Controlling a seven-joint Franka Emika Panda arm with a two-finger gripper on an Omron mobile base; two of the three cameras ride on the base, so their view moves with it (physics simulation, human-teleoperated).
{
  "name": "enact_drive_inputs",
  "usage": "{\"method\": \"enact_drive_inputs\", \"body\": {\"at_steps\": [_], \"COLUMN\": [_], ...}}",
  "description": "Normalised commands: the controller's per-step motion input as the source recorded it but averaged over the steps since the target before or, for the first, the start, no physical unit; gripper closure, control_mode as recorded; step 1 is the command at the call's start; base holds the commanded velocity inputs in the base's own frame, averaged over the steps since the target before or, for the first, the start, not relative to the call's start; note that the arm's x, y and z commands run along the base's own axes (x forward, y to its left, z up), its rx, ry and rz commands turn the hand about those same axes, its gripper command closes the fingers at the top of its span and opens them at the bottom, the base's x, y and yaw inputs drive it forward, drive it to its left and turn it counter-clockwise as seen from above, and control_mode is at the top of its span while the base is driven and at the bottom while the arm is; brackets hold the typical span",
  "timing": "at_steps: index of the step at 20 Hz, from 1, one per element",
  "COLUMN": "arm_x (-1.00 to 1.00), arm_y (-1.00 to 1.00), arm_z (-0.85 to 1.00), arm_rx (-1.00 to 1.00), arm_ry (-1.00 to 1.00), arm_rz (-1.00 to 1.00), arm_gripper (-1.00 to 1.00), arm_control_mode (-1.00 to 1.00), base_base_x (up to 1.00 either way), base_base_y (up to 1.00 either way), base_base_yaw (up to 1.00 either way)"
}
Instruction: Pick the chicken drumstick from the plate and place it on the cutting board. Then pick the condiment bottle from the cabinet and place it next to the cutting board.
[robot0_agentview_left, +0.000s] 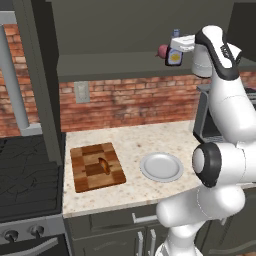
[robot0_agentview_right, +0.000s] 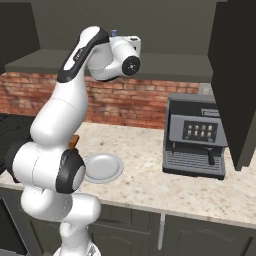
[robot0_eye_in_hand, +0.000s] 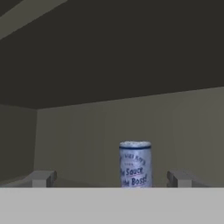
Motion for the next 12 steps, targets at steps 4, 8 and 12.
{"method": "enact_drive_inputs", "body": {"at_steps": [4,8,12], "arm_x": [0.12,0.13,0.14], "arm_y": [0.0,0.0,0.0], "arm_z": [-0.07,-0.06,-0.03], "arm_rx": [0.0,0.0,0.0], "arm_ry": [0.0,0.0,0.0], "arm_rz": [0.0,0.0,0.0], "arm_gripper": [-1.0,-1.0,-1.0], "arm_control_mode": [-1.0,-1.0,-1.0], "base_base_x": [0.0,0.0,0.0], "base_base_y": [0.0,0.0,0.0], "base_base_yaw": [0.0,0.0,0.0]}}
